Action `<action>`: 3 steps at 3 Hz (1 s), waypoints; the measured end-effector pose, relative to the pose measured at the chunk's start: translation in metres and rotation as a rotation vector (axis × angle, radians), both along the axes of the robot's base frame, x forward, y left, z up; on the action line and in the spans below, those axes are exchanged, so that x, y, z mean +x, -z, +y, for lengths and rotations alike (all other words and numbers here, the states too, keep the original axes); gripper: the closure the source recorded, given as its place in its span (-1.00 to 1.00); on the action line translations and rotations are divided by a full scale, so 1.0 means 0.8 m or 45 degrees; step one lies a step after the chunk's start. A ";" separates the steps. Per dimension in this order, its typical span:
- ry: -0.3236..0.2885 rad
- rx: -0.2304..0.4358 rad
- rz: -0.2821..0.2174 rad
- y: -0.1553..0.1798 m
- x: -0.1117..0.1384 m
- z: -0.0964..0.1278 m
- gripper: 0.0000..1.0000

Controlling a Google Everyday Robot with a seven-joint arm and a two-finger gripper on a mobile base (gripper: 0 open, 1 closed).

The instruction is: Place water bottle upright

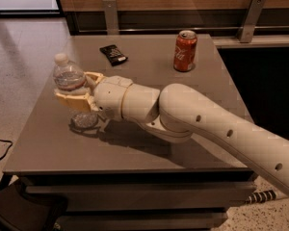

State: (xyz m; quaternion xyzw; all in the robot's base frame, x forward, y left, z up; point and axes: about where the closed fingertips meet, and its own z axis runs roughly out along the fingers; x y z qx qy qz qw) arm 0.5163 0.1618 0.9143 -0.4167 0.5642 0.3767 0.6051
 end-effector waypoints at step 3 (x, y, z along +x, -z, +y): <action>0.006 -0.008 0.005 0.002 -0.003 -0.001 0.09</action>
Offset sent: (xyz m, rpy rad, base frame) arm -0.0024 -0.0011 -0.0070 -0.0059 0.0041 -0.0049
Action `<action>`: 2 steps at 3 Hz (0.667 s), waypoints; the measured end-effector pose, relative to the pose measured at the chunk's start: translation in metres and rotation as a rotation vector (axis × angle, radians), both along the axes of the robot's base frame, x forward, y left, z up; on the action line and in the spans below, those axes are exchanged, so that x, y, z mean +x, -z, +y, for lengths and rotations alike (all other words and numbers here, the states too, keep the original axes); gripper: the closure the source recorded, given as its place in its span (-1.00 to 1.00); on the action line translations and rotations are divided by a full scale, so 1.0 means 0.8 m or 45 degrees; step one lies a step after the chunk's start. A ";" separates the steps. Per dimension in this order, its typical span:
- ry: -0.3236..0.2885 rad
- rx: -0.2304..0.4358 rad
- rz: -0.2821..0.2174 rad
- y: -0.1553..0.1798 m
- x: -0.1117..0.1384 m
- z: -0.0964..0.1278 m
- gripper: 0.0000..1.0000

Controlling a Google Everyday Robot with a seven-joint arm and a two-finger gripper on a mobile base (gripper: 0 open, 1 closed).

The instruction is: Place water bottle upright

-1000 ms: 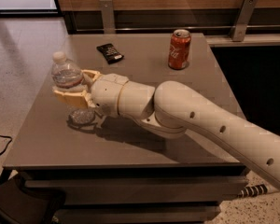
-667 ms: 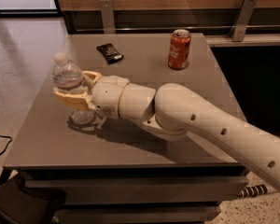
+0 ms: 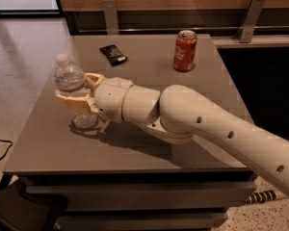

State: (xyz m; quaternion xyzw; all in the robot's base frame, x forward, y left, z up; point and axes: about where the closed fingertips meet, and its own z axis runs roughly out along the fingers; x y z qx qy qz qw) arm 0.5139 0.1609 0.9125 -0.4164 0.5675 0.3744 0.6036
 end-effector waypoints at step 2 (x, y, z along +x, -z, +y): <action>-0.009 -0.001 -0.003 -0.001 -0.003 0.005 -0.96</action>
Offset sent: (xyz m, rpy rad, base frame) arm -0.0011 0.0018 0.0005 -0.0005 -0.0011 0.0033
